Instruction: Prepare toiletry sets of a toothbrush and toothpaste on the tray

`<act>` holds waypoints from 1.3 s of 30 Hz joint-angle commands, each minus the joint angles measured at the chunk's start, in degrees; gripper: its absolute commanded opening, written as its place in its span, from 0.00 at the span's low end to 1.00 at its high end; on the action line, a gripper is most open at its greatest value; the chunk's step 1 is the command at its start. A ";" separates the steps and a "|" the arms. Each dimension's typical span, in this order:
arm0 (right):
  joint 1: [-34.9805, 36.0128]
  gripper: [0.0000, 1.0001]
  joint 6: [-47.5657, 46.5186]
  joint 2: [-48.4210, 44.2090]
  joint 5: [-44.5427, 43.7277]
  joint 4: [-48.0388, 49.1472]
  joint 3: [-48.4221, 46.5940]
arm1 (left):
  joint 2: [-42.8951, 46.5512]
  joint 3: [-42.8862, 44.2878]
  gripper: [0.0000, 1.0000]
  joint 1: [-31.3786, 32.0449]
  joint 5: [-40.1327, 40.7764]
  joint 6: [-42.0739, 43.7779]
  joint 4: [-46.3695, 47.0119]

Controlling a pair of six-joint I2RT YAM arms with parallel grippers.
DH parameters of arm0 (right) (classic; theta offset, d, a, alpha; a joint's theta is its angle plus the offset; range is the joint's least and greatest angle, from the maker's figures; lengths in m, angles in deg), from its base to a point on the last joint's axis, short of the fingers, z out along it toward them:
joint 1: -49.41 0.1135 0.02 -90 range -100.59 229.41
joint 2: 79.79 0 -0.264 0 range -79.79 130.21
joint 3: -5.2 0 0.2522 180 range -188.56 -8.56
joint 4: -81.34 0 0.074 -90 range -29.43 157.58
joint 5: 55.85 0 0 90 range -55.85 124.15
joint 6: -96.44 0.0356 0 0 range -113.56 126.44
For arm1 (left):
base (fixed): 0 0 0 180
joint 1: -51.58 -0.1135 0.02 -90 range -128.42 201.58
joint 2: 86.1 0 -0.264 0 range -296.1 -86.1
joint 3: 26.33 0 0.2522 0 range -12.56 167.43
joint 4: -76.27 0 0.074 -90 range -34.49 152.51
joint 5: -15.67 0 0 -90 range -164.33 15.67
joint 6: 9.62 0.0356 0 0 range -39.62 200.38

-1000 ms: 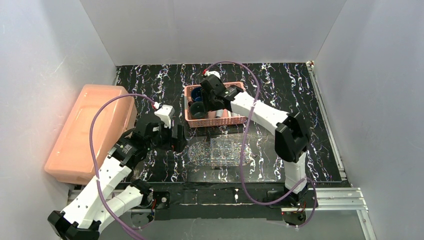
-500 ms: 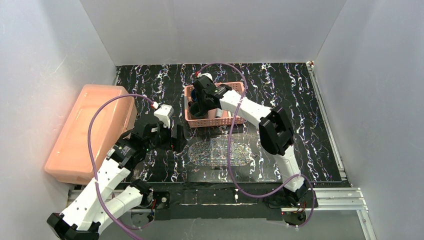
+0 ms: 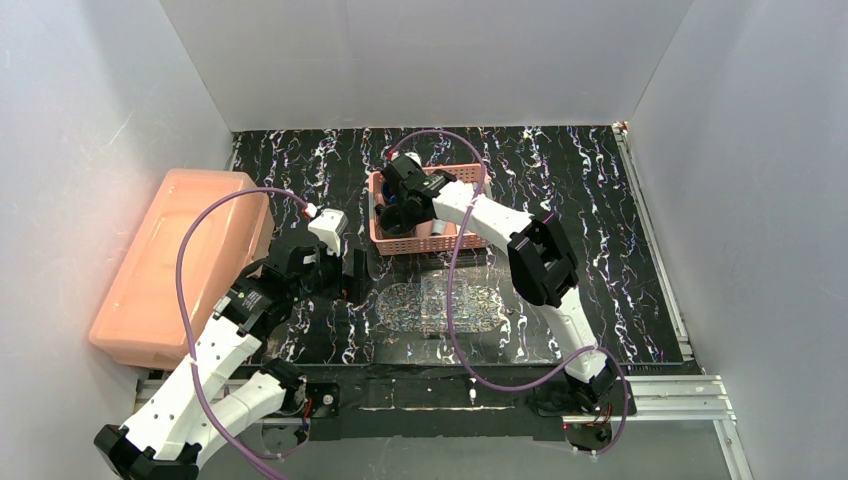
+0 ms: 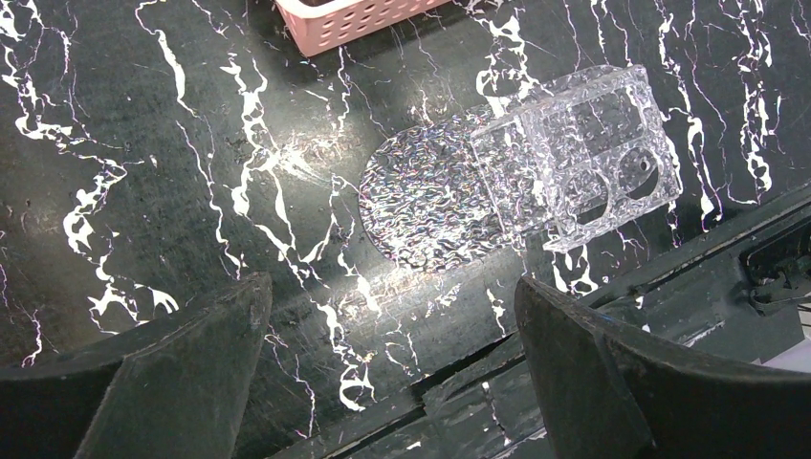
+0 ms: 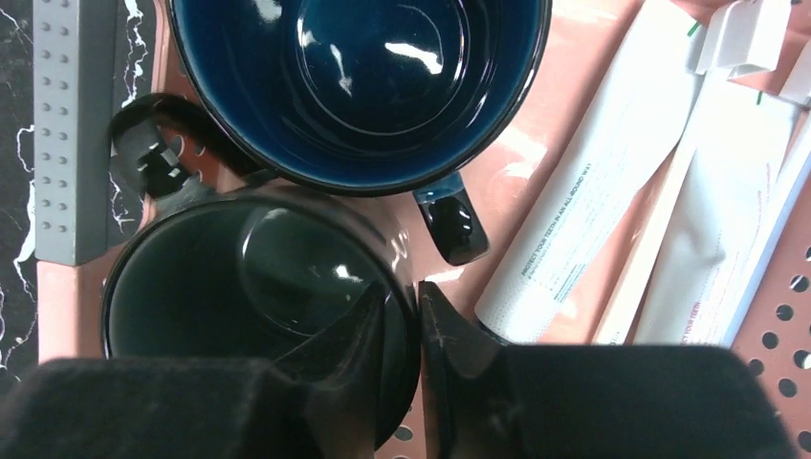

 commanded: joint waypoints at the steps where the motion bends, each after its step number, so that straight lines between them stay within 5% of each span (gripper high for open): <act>1: 0.04 0.20 -1.08 0.75 -1.26 -1.30 -3.76 | -0.05 0.01 0.98 0.09 0.77 0.79 0.30; 5: 0.02 0.01 -1.12 0.91 -1.66 -1.77 -4.52 | -0.29 0.01 0.98 0.09 0.77 0.87 0.22; 39: 0.03 0.01 -7.14 -15.86 1.80 1.15 -1.83 | 2.80 0.25 0.98 -0.34 15.40 -3.65 -0.18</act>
